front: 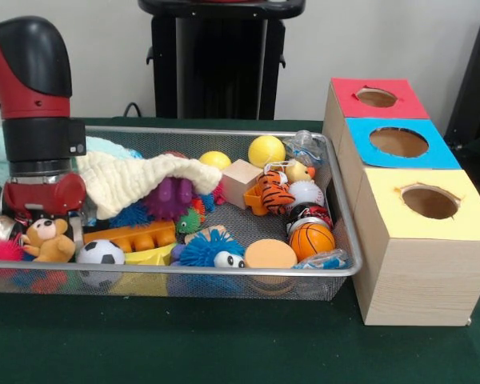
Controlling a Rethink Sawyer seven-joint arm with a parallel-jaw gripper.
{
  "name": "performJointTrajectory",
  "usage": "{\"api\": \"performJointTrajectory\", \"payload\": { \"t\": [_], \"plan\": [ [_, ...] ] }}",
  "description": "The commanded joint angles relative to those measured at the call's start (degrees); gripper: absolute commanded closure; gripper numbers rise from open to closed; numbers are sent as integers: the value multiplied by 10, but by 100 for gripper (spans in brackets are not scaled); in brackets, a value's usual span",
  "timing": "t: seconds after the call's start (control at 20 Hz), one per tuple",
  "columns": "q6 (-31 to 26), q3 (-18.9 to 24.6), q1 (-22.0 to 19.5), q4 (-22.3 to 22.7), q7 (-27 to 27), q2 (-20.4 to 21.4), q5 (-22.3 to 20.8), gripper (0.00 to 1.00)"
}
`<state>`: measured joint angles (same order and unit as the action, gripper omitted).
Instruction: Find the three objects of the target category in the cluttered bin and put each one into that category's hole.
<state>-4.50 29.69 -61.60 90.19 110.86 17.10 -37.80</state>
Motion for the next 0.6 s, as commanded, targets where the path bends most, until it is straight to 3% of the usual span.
{"api": "performJointTrajectory", "payload": {
  "t": [0.05,0.6],
  "plan": [
    [-178,-79,-24,35,-59,-103,-11,0],
    [-163,-97,-16,75,-9,-103,38,0]
  ]
}}
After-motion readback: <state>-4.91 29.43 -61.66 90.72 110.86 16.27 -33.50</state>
